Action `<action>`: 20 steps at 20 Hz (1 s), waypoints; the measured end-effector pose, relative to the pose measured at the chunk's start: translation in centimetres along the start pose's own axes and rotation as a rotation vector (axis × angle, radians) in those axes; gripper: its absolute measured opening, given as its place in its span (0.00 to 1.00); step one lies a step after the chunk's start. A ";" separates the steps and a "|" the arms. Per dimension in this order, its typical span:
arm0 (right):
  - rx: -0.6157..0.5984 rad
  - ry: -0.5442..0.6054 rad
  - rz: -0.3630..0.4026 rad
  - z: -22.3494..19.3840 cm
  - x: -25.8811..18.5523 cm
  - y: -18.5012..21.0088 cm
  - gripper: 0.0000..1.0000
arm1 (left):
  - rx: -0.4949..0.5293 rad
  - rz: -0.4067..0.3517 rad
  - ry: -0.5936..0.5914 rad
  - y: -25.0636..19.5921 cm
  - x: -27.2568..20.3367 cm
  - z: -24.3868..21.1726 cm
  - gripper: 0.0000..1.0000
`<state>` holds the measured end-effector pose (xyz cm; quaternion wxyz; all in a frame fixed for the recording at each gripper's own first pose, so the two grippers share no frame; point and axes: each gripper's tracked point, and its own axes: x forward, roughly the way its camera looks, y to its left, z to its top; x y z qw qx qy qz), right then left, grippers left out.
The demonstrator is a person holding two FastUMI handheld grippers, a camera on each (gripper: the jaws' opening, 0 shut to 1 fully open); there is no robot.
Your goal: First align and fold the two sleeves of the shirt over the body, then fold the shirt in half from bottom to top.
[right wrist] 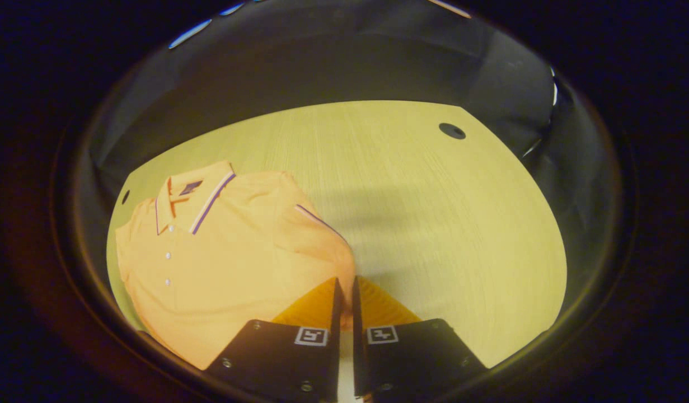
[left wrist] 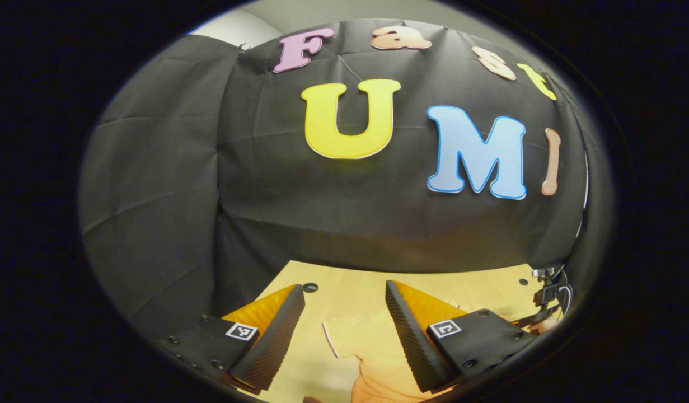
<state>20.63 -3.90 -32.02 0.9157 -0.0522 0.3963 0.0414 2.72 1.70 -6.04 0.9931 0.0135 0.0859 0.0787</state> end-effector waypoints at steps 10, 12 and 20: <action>-0.072 -0.094 0.046 2.0 -2.1 2.4 0.07 | 0.007 -0.016 0.009 -0.6 0.7 -0.3 0.94; -0.086 -0.116 0.082 2.7 -2.9 4.2 0.08 | 0.004 -0.020 0.011 -0.8 0.9 -0.5 0.94; -0.211 -0.115 0.243 1.7 -4.3 13.4 0.07 | 0.006 -0.022 0.013 -0.8 0.9 -0.6 0.96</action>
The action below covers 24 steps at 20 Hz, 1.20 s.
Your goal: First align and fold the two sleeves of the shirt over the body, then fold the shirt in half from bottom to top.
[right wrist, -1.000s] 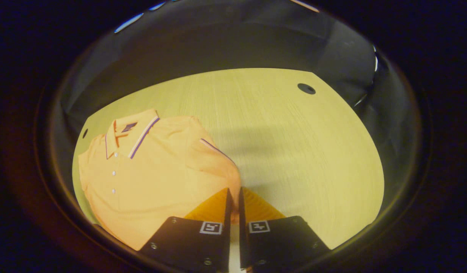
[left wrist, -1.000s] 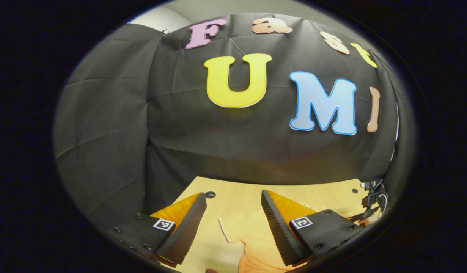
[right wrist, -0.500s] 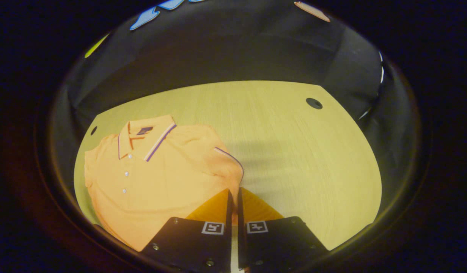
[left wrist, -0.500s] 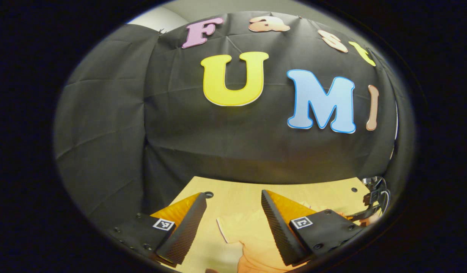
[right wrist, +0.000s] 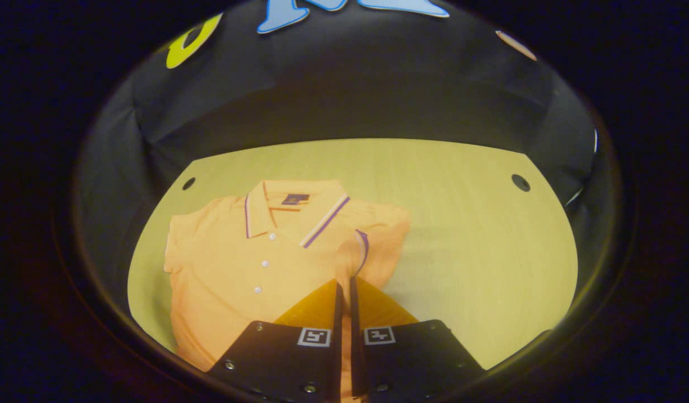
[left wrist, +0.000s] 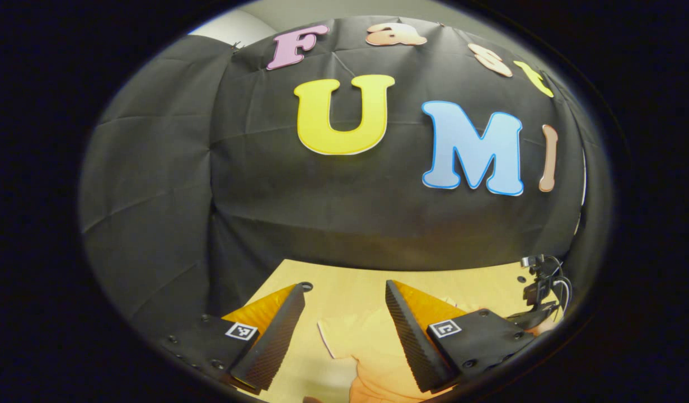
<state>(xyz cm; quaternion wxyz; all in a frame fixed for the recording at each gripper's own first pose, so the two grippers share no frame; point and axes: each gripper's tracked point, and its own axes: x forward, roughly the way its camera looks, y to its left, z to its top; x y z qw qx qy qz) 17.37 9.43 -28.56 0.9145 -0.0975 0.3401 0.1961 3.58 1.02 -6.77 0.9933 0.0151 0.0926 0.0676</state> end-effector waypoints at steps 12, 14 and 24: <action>-0.103 0.094 0.053 -2.9 1.8 5.2 0.10 | -0.004 0.020 0.009 0.8 -0.3 -0.6 0.94; -0.097 0.093 0.067 -2.8 1.9 5.5 0.17 | -0.003 0.020 0.012 0.8 -0.1 -0.9 0.95; -0.105 0.022 0.046 -0.9 -1.2 5.0 0.41 | -0.001 -0.004 0.064 0.4 2.0 -3.9 0.94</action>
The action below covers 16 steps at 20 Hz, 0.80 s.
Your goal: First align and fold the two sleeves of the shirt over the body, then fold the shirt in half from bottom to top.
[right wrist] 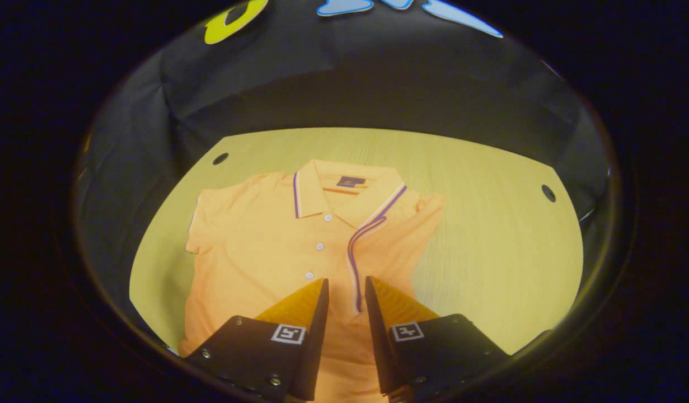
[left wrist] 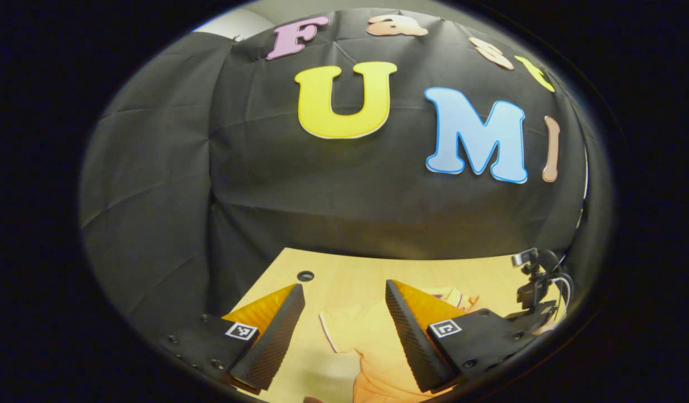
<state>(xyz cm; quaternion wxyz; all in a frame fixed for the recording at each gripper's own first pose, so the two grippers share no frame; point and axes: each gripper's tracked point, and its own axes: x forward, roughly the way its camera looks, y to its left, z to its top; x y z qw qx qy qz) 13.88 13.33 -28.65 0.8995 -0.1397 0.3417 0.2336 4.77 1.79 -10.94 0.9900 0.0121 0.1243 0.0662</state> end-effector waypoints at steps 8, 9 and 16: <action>-0.043 -0.103 0.016 1.6 -6.6 1.3 0.41 | 0.013 -0.023 0.101 1.2 6.3 -5.8 0.95; -0.040 -0.116 0.025 1.9 -7.4 1.6 0.41 | 0.009 -0.026 0.119 1.4 7.3 -6.8 0.95; -0.002 -0.169 0.037 2.2 -12.0 3.3 0.41 | 0.023 -0.044 0.224 2.5 12.1 -13.1 0.95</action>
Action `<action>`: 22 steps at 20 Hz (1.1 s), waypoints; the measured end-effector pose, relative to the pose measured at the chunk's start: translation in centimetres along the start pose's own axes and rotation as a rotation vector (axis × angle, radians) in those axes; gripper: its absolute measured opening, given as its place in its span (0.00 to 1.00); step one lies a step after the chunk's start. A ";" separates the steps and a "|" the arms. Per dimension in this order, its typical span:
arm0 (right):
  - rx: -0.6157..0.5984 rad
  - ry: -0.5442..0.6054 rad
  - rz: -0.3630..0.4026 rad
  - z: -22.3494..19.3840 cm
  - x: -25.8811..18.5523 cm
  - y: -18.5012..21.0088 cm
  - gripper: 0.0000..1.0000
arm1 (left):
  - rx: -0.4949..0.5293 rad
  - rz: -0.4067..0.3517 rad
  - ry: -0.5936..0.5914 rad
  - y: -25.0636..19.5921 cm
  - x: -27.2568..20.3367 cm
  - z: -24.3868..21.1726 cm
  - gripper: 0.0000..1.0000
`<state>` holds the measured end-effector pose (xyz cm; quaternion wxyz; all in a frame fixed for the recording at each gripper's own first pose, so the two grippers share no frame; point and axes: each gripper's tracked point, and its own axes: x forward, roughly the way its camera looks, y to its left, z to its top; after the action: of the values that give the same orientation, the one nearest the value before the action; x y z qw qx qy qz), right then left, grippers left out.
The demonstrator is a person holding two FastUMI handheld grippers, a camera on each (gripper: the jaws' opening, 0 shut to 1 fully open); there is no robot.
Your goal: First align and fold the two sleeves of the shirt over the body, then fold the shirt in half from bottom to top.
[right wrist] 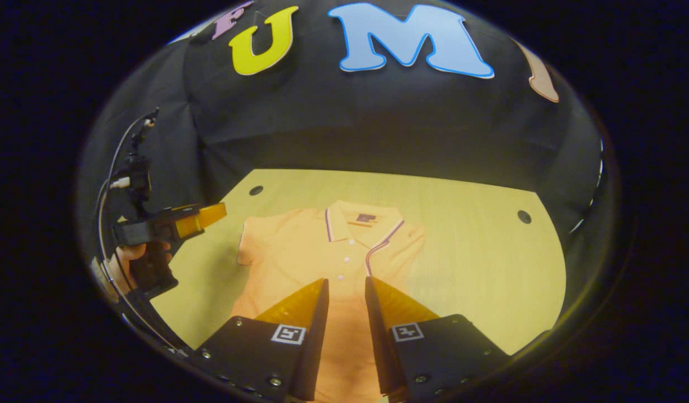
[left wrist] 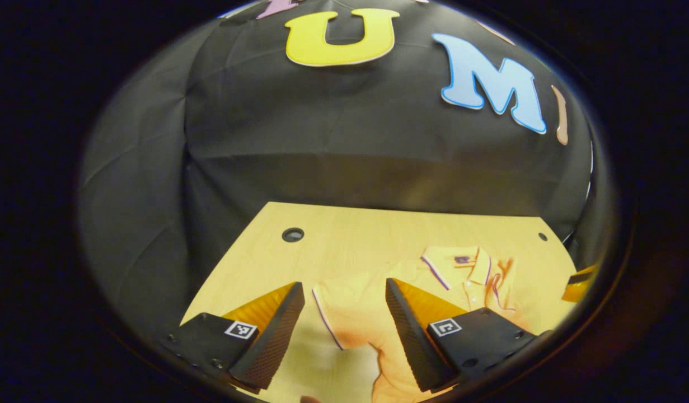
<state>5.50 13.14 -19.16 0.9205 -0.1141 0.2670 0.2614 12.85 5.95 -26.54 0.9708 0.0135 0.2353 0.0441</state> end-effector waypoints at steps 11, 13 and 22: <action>0.037 0.001 -0.066 -0.9 -1.3 -0.3 0.41 | -0.015 -0.026 0.186 0.5 5.2 -8.2 0.95; 0.048 0.009 -0.071 -1.2 -1.2 -0.4 0.36 | -0.014 -0.021 0.211 0.6 5.7 -9.6 0.98; 0.060 0.019 -0.096 -1.5 -1.2 -1.3 0.41 | -0.011 0.010 0.270 1.3 5.8 -13.4 0.94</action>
<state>4.66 11.03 -19.61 0.9324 -0.1014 0.2779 0.2079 11.76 7.87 -40.99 0.9300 0.0034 0.3638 0.0517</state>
